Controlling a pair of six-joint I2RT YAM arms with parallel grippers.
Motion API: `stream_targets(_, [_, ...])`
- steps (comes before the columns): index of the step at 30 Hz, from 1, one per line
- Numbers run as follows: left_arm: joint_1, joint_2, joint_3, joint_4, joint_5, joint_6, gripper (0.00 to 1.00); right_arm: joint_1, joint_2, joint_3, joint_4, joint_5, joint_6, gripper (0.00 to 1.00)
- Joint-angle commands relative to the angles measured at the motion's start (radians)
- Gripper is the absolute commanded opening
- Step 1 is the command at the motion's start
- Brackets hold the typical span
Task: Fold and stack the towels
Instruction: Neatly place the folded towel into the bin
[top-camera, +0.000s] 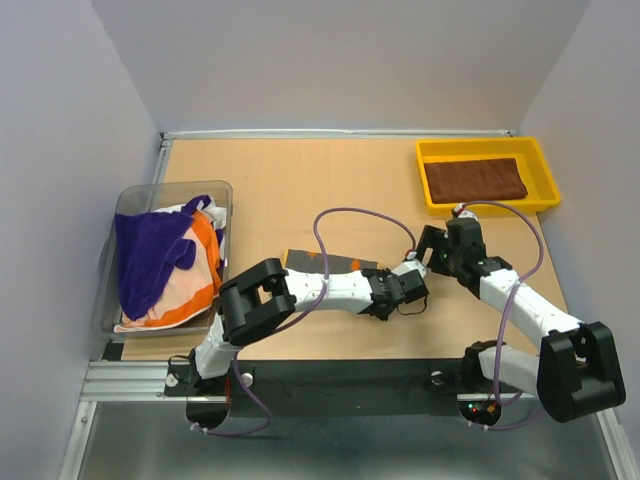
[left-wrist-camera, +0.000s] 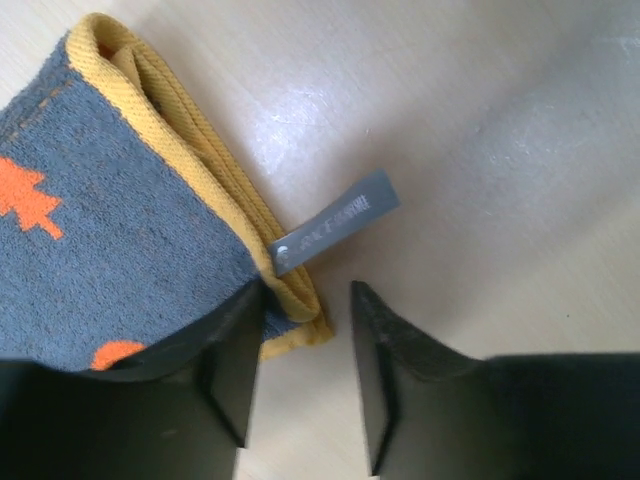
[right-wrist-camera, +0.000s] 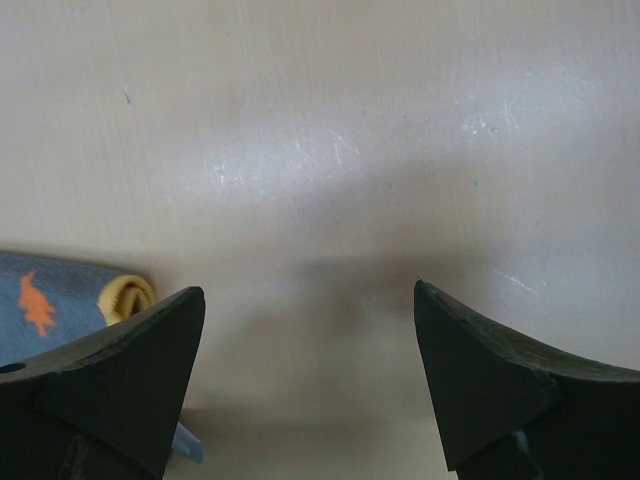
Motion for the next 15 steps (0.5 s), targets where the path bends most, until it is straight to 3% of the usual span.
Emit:
stream_targets(1, [-0.006, 0.011, -0.031, -0.052, -0.005, -0.011, 0.29, -0.008, -0.017, 0.019, 0.010, -0.055, -0.012, 0.90])
stream_targets(4, [-0.005, 0.009, -0.044, -0.050, -0.014, -0.022, 0.12, -0.008, -0.014, 0.019, 0.016, -0.109, -0.003, 0.90])
stream_targets(5, [-0.005, 0.006, -0.047, -0.049, -0.030, -0.025, 0.02, -0.008, -0.014, 0.018, 0.019, -0.126, 0.012, 0.90])
stream_targets(10, [0.024, -0.115, -0.138, 0.074, 0.008, -0.061, 0.00, -0.008, -0.015, -0.007, 0.079, -0.285, 0.120, 0.92])
stream_targets(11, [0.035, -0.157, -0.157, 0.128, 0.027, -0.062, 0.00, -0.008, -0.018, -0.014, 0.120, -0.311, 0.143, 0.96])
stream_targets(15, [0.047, -0.210, -0.194, 0.189, 0.070, -0.067, 0.00, -0.008, 0.000, -0.089, 0.291, -0.455, 0.279, 0.98])
